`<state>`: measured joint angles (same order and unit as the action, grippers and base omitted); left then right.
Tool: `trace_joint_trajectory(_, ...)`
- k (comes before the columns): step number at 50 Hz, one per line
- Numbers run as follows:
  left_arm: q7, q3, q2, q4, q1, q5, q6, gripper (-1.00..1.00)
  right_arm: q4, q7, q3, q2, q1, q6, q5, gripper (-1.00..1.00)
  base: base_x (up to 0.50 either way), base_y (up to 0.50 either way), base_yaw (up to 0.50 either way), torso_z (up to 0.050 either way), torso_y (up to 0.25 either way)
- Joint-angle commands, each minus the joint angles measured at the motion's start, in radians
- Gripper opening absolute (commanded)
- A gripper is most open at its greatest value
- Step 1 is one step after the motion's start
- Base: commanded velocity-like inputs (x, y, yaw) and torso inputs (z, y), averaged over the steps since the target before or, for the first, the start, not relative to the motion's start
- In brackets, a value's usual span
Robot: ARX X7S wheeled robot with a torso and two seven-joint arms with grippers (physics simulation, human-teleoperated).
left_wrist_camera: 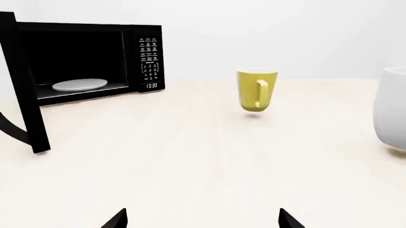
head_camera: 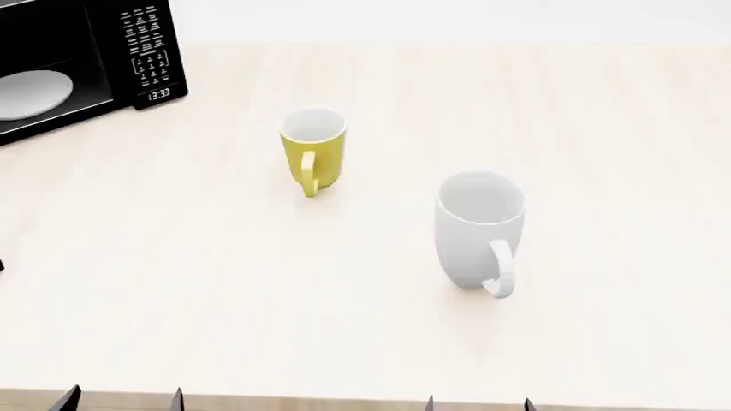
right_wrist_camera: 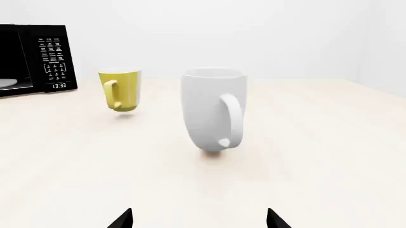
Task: Put the yellow and white mug to the front of the white mug.
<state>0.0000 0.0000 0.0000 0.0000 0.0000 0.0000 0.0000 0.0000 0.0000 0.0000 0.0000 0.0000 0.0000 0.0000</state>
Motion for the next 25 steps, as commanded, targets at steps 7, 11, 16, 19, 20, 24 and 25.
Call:
trace_joint_trajectory(7, -0.019, 0.045, -0.036, 0.025, 0.015, -0.042, 0.020, 1.00, -0.027, 0.058, -0.030, 0.033, -0.005, 0.055, 0.020, 1.00, 0.00, 0.00, 0.00, 0.000, 0.000)
trace_joint_trajectory(11, -0.029, 0.057, -0.046, 0.014, 0.011, -0.049, 0.026, 1.00, -0.038, 0.070, -0.043, 0.042, -0.009, 0.070, 0.029, 1.00, 0.00, 0.00, 0.00, 0.000, 0.000)
trace_joint_trajectory(16, -0.040, 0.063, -0.059, 0.014, 0.010, -0.059, 0.027, 1.00, -0.045, 0.092, -0.034, 0.062, -0.006, 0.086, 0.039, 1.00, 0.00, 0.00, 0.00, 0.000, 0.000)
trace_joint_trajectory(19, -0.050, 0.060, -0.071, 0.019, 0.008, -0.058, 0.023, 1.00, -0.003, 0.161, 0.035, 0.077, 0.026, 0.090, 0.039, 1.00, 0.00, 0.00, 0.00, 0.000, 0.000)
trace_joint_trajectory(20, -0.052, 0.053, -0.074, 0.017, 0.004, -0.067, 0.021, 1.00, 0.019, 0.180, 0.058, 0.085, 0.039, 0.095, 0.041, 1.00, 0.00, 0.00, 0.00, 0.000, 0.000)
trace_joint_trajectory(24, -0.062, 0.045, -0.085, 0.024, 0.004, -0.075, 0.016, 1.00, 0.041, 0.218, 0.090, 0.108, 0.047, 0.099, 0.035, 1.00, 0.00, 0.00, 0.00, 0.000, 0.000)
trace_joint_trajectory(25, -0.063, 0.046, -0.087, 0.025, 0.004, -0.077, 0.016, 1.00, 0.038, 0.224, 0.096, 0.110, 0.045, 0.097, 0.037, 1.00, 0.00, 0.00, 0.00, 0.000, 0.000)
